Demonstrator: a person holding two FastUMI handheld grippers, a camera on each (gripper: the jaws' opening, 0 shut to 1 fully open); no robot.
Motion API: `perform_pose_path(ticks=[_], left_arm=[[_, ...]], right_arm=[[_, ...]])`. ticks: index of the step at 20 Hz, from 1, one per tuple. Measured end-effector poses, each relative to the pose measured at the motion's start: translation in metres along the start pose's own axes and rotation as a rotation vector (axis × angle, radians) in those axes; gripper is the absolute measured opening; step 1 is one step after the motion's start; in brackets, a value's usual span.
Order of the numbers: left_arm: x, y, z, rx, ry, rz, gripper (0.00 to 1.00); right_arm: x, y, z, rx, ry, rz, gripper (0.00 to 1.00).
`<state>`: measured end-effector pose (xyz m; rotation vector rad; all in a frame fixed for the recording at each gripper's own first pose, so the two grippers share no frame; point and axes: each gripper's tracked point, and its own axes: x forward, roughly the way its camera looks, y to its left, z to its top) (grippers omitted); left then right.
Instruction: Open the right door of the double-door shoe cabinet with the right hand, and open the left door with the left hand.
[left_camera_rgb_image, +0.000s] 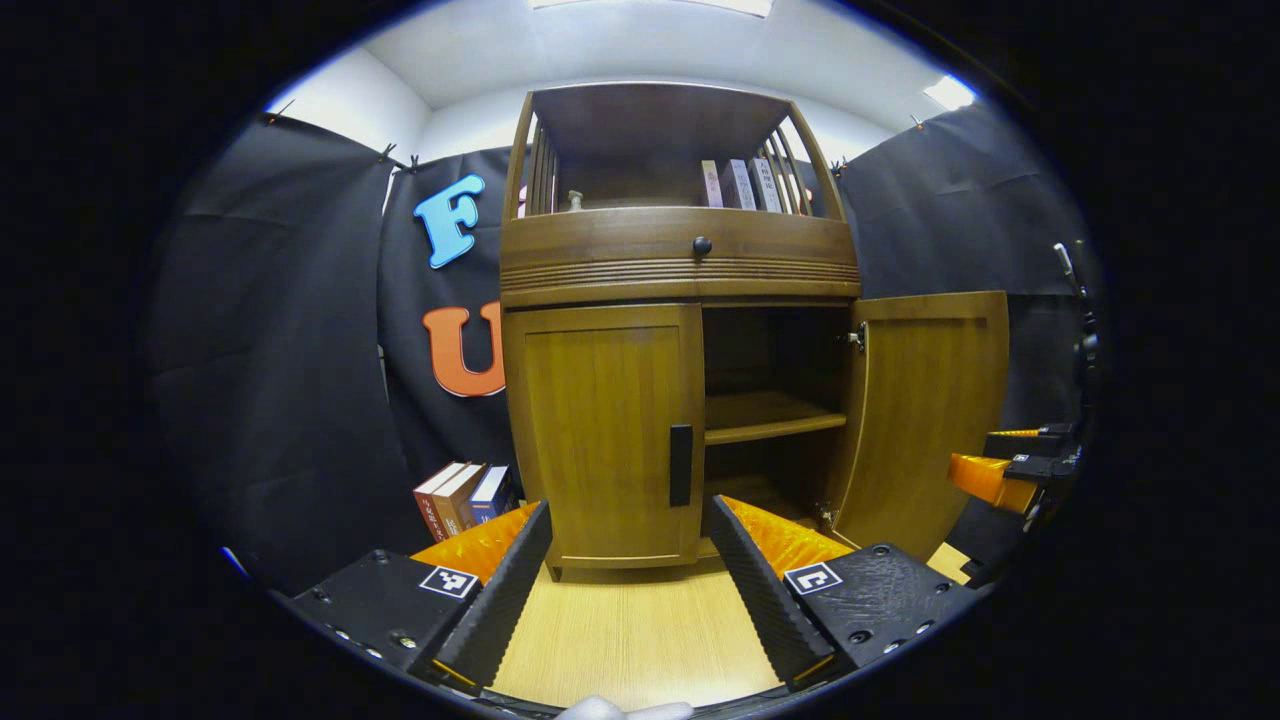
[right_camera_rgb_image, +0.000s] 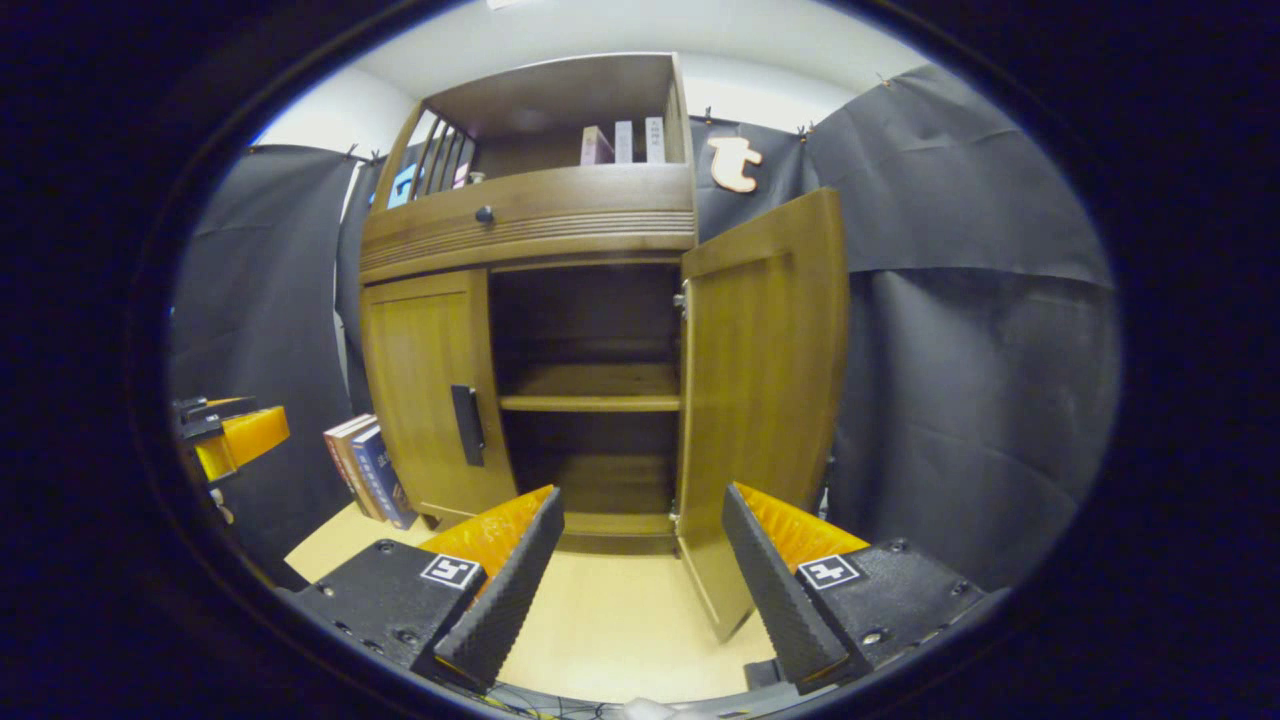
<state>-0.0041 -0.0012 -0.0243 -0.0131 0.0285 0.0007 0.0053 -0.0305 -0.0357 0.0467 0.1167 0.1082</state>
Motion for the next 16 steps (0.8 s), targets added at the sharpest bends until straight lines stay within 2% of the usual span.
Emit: perform_pose_path(ticks=[7,16], left_arm=[[0.035,-0.007,-0.001,-0.015,-0.019,-0.025,0.95],[0.155,-0.036,-0.024,-0.040,-0.060,-0.091,0.96]], right_arm=[[0.018,0.011,0.009,0.003,0.005,-0.013,1.00],[0.020,0.009,0.025,-0.068,0.012,-0.052,1.00]])
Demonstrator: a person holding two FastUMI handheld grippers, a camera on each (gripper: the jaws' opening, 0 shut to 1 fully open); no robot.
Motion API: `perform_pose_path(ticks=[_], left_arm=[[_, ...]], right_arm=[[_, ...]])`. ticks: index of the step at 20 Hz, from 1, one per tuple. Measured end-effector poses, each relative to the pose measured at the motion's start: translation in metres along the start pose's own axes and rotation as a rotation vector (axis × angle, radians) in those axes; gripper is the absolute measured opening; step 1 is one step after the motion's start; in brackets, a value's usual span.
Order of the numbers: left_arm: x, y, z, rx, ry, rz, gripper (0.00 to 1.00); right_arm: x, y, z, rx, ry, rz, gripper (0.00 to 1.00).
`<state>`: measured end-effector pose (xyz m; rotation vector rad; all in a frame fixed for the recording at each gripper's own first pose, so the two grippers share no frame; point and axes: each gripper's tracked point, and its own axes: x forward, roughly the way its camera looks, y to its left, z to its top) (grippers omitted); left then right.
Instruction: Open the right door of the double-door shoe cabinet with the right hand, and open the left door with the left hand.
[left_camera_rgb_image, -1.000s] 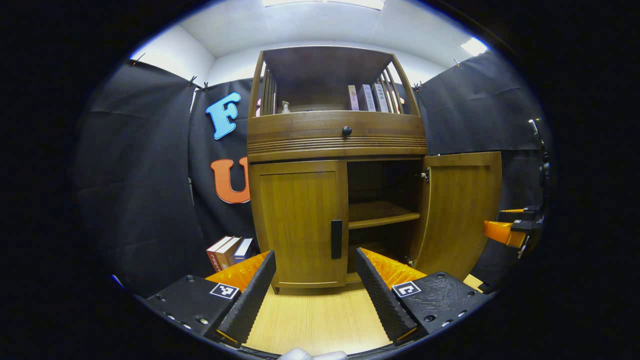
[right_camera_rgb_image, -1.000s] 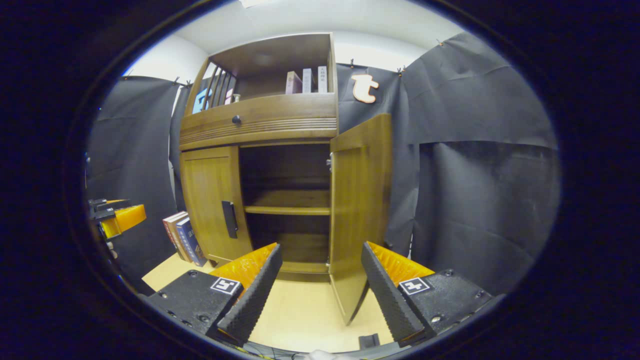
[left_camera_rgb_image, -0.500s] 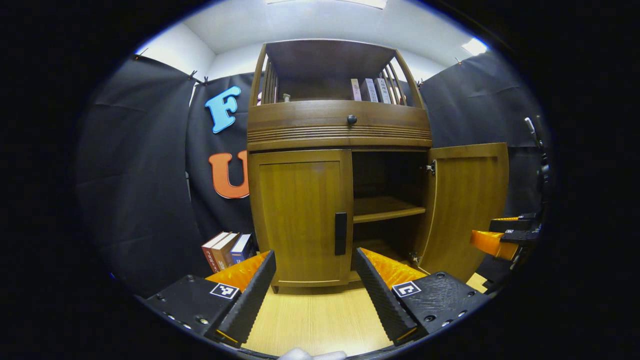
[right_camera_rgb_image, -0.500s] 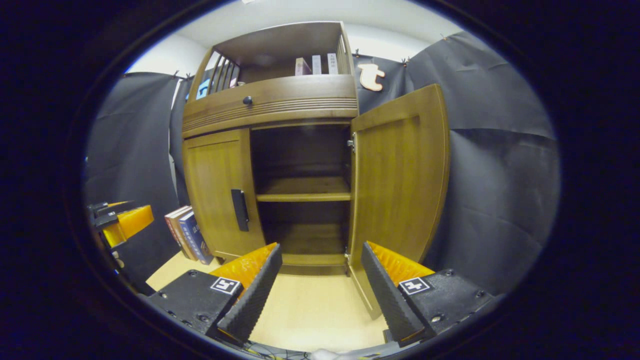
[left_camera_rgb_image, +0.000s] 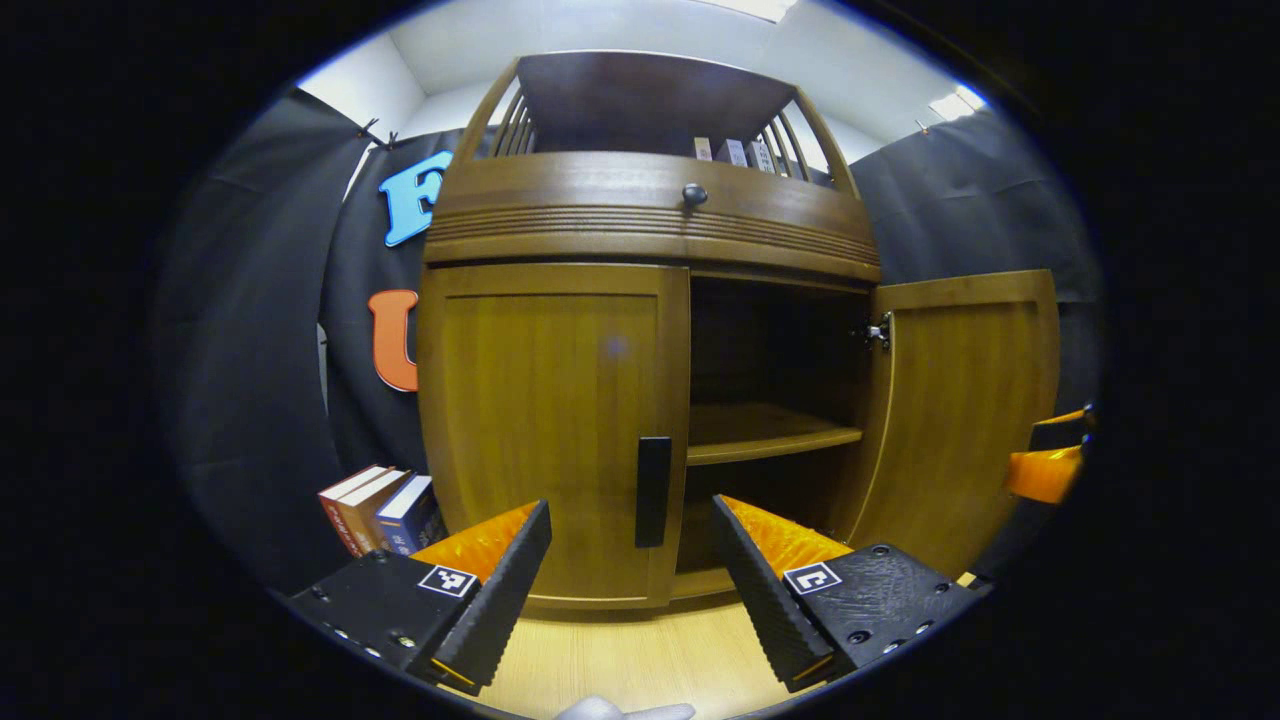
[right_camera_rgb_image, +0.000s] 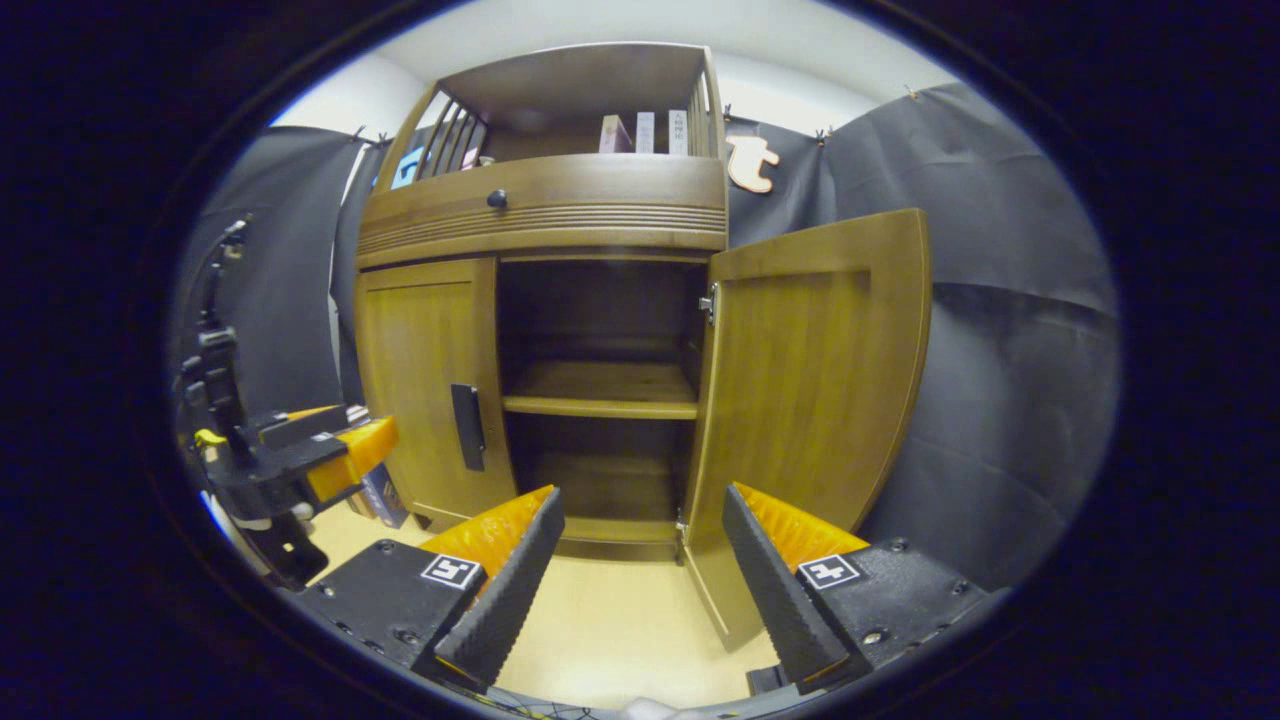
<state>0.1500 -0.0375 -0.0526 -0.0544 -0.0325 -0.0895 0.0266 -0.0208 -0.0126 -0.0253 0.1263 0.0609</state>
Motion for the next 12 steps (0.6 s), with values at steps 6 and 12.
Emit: perform_pose_path(ticks=[6,12], left_arm=[[0.083,-0.001,-0.036,0.000,0.035,-0.002,0.96],[0.128,-0.007,-0.049,0.001,0.046,0.006,1.00]], right_arm=[[-0.007,-0.013,0.004,-0.039,0.038,-0.045,1.00],[-0.009,-0.019,0.002,-0.081,0.064,-0.062,1.00]])
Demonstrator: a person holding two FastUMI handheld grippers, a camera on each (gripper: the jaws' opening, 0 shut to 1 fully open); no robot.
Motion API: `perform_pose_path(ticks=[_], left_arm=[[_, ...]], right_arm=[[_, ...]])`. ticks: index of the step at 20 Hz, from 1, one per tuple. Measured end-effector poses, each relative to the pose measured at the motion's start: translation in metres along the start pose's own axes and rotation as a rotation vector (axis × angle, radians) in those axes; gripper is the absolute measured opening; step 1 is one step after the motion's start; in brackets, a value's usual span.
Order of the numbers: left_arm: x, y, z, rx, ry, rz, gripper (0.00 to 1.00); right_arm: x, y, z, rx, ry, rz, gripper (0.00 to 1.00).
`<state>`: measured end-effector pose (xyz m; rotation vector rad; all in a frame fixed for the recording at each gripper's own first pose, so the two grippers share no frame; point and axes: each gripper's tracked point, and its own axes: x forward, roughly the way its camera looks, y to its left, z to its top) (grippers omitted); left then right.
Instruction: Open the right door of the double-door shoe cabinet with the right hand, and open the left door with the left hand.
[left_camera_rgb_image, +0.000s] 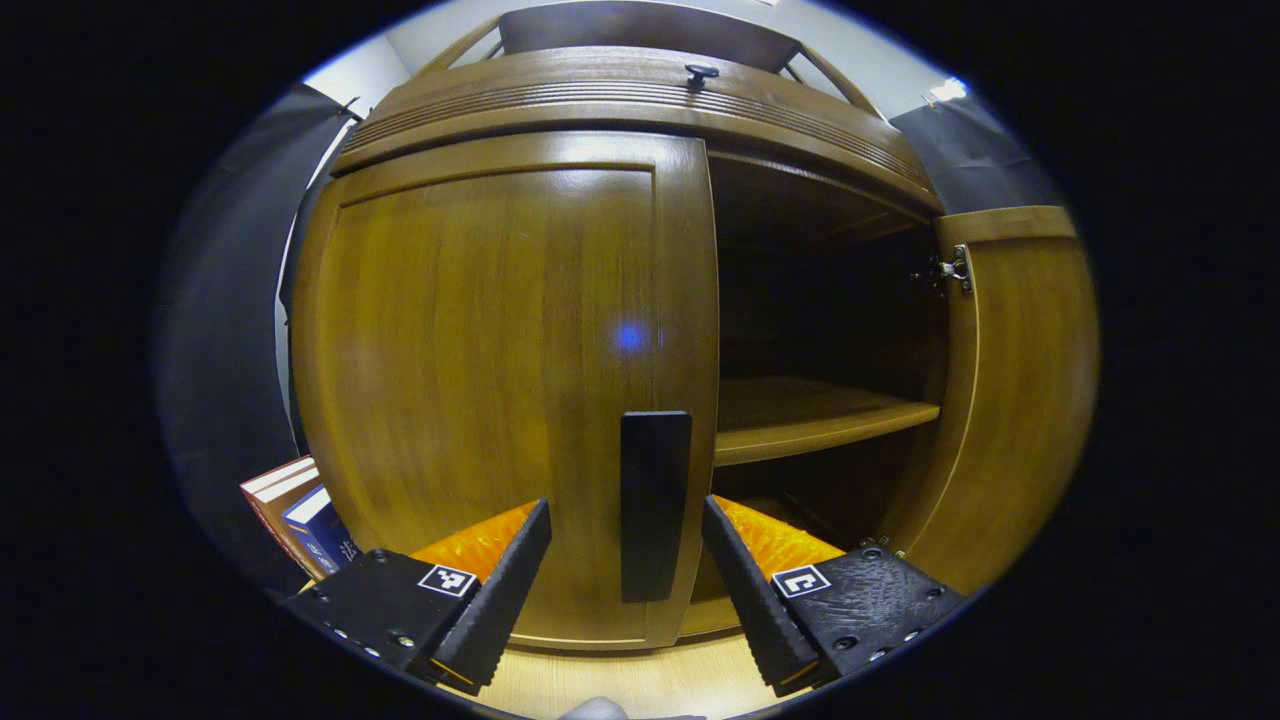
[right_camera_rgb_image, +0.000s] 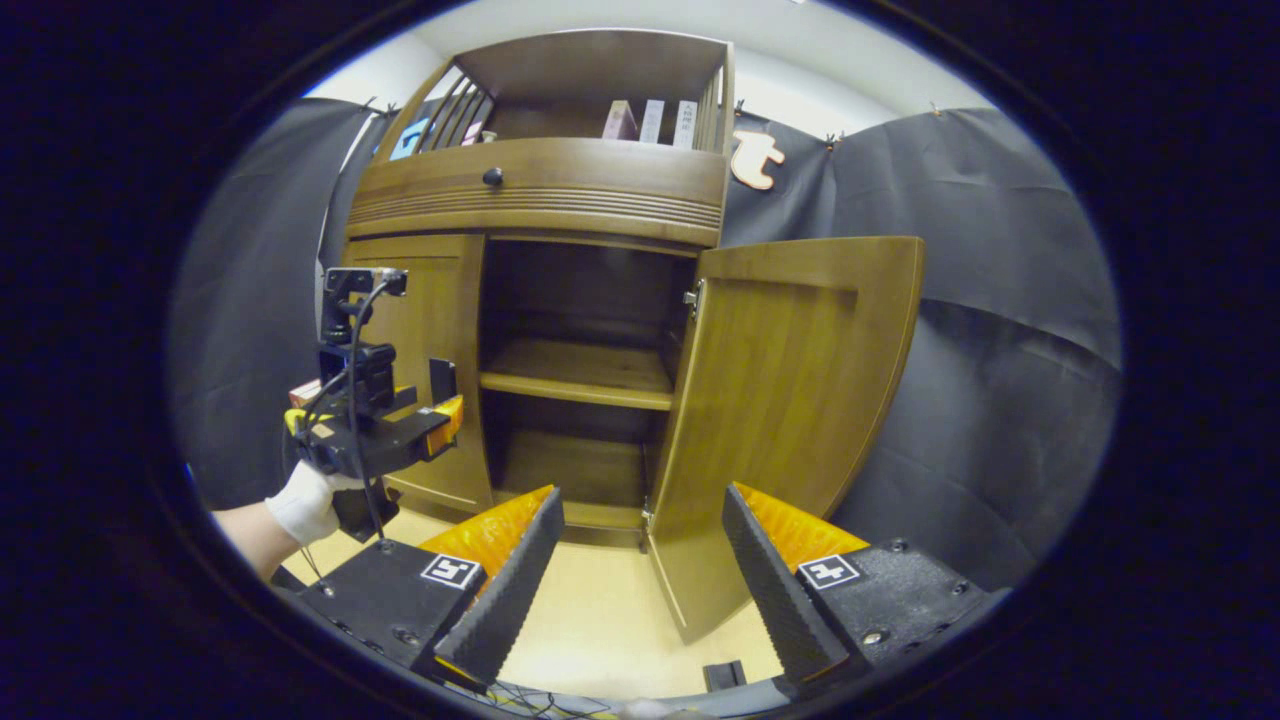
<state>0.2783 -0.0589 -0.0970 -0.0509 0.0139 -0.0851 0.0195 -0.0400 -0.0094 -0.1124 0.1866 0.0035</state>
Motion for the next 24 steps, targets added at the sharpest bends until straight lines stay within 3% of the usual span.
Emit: perform_pose_path(ticks=[2,4,6,8,9,11,13,14,24], left_arm=[[0.008,-0.006,-0.004,0.001,0.010,-0.016,0.77],[0.013,-0.008,-0.006,0.007,0.017,-0.024,0.82],[0.019,-0.005,-0.005,0.022,0.019,-0.008,0.81],[0.017,-0.002,-0.005,0.015,0.020,0.001,0.61],[0.017,-0.007,-0.005,0.008,0.023,-0.027,0.70],[0.011,-0.008,-0.004,0.001,0.022,-0.014,0.28],[0.014,-0.008,-0.006,-0.003,0.019,-0.006,0.46],[0.017,-0.008,-0.006,0.002,0.019,-0.002,0.28],[-0.033,-0.004,-0.010,0.001,0.015,-0.087,0.28]], right_arm=[[0.000,0.000,-0.002,0.001,0.006,0.003,1.00],[-0.002,-0.001,-0.002,-0.001,0.007,0.003,0.99],[-0.003,0.000,-0.003,-0.005,0.006,0.007,1.00],[-0.003,0.000,-0.003,-0.008,0.002,0.014,1.00],[-0.003,0.000,-0.004,-0.007,0.003,0.014,1.00],[-0.004,0.002,-0.007,0.004,0.010,0.024,1.00],[-0.007,0.003,-0.010,0.009,0.012,0.031,1.00],[-0.008,0.005,-0.011,0.009,0.013,0.034,1.00],[-0.029,0.012,-0.023,0.047,0.016,0.059,1.00]])
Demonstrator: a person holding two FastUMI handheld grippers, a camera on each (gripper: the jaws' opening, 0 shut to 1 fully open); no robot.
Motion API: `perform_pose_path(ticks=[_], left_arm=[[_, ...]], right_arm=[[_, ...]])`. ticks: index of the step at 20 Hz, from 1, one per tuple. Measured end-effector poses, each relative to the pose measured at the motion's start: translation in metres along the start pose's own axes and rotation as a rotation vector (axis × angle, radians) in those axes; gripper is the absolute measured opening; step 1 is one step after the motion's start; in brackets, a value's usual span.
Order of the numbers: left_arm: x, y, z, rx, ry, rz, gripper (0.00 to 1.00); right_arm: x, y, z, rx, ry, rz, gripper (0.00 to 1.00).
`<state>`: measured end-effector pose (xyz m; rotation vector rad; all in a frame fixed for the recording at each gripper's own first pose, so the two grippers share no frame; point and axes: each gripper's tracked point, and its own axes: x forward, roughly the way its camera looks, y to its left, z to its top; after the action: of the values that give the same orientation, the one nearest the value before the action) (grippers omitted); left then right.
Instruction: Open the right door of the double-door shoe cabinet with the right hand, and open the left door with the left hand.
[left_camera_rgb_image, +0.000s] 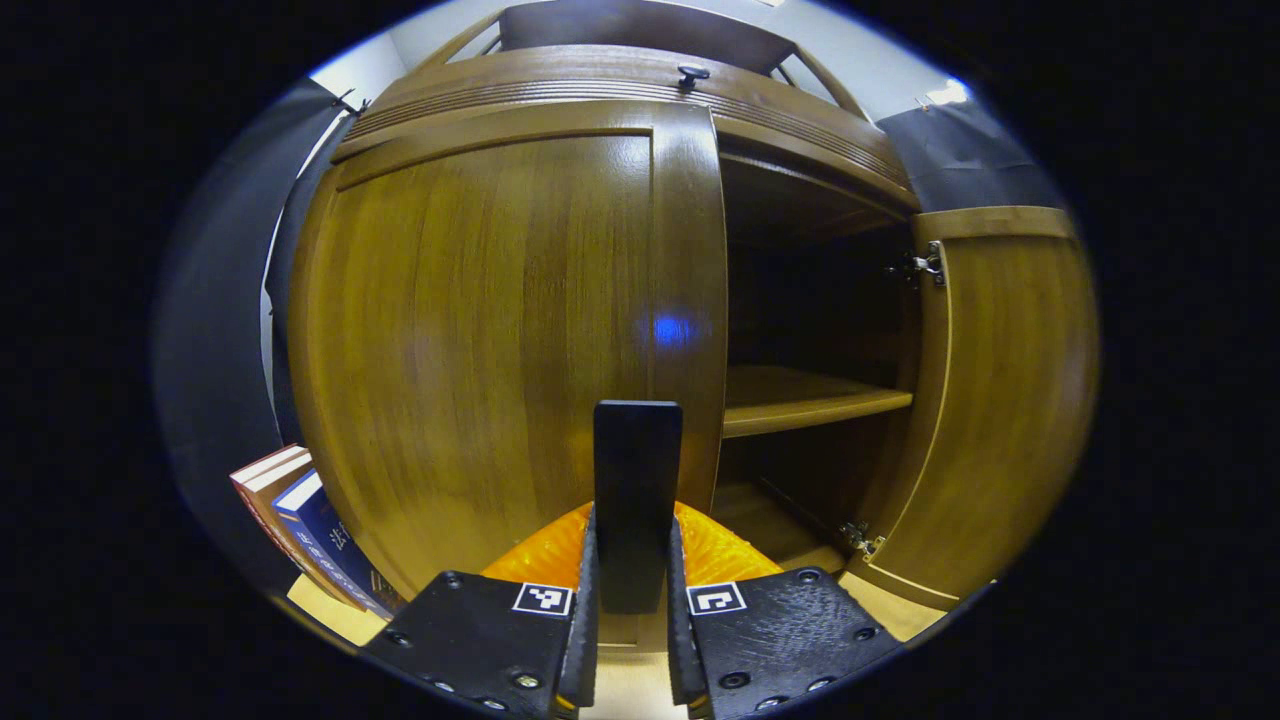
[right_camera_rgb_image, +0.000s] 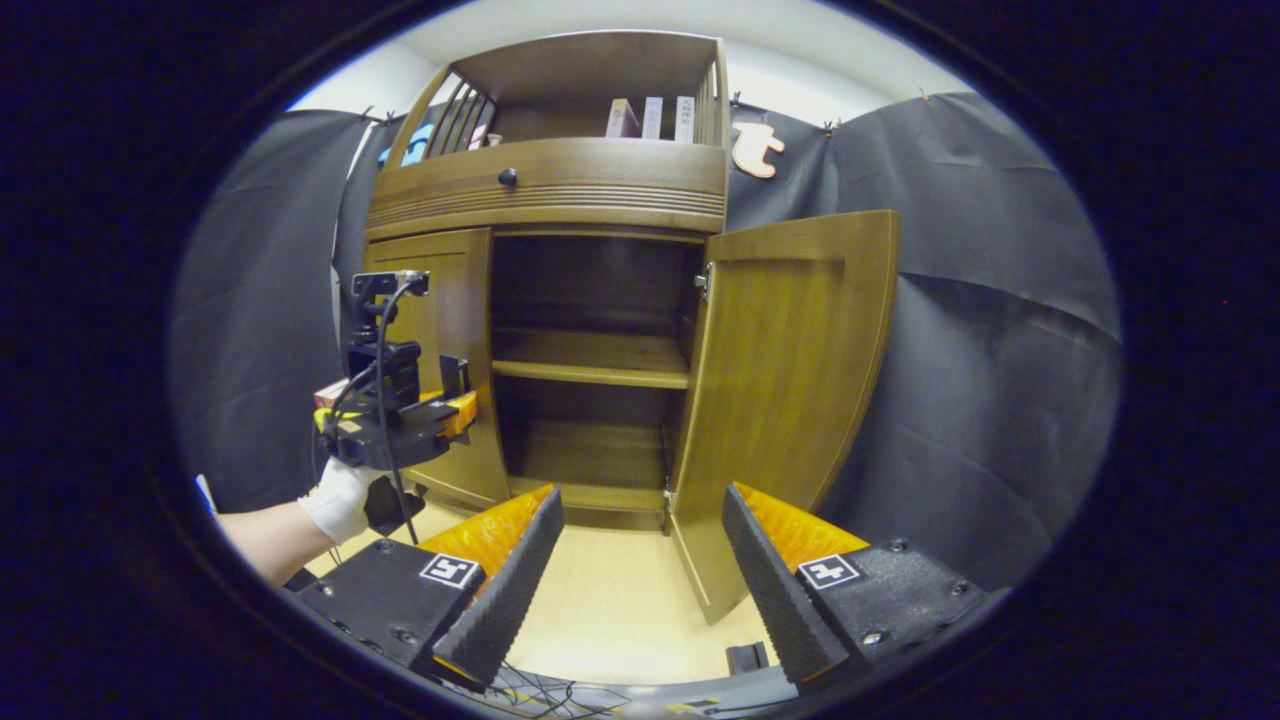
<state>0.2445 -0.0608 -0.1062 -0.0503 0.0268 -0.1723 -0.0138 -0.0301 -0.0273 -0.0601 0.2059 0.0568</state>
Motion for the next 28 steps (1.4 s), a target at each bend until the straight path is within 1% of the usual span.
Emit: perform_pose_path(ticks=[3,5,6,7,12,15,19,23,24,25,26,27,28], left_arm=[[-0.026,0.002,-0.002,0.006,-0.004,-0.031,0.28],[-0.042,0.006,-0.003,0.009,-0.011,-0.038,0.28],[-0.049,0.009,-0.004,0.010,-0.012,-0.037,0.23],[-0.057,0.011,-0.005,0.010,-0.012,-0.034,0.28],[-0.097,0.028,-0.008,0.015,-0.018,-0.018,0.27],[-0.120,0.044,-0.012,0.024,-0.015,0.012,0.27],[-0.147,0.068,-0.014,0.057,-0.019,0.073,0.27],[-0.167,0.091,-0.017,-0.004,-0.017,0.127,0.26],[-0.171,0.096,-0.018,-0.014,-0.014,0.138,0.34],[-0.173,0.100,-0.018,-0.022,-0.011,0.145,0.26],[-0.174,0.100,-0.019,-0.029,-0.012,0.130,0.26],[-0.180,0.105,-0.018,-0.027,-0.009,0.156,0.27],[-0.179,0.110,-0.019,-0.009,-0.008,0.179,0.02]], right_arm=[[-0.007,0.003,-0.006,-0.008,0.006,0.011,1.00],[-0.011,0.004,-0.008,-0.007,0.009,0.017,1.00],[-0.013,0.004,-0.008,-0.001,0.008,0.020,1.00],[-0.014,0.006,-0.008,0.006,0.006,0.029,1.00],[-0.019,0.009,-0.011,0.002,0.006,0.049,1.00],[-0.018,0.014,-0.016,0.009,0.020,0.074,1.00],[-0.016,0.025,-0.021,0.010,0.036,0.114,1.00],[-0.013,0.035,-0.019,0.003,0.035,0.149,1.00],[-0.012,0.037,-0.018,0.000,0.035,0.157,1.00],[-0.012,0.039,-0.019,-0.002,0.036,0.164,1.00],[-0.012,0.041,-0.018,-0.005,0.036,0.171,1.00],[-0.011,0.043,-0.018,-0.006,0.037,0.178,1.00],[-0.010,0.045,-0.018,-0.009,0.038,0.185,1.00]])
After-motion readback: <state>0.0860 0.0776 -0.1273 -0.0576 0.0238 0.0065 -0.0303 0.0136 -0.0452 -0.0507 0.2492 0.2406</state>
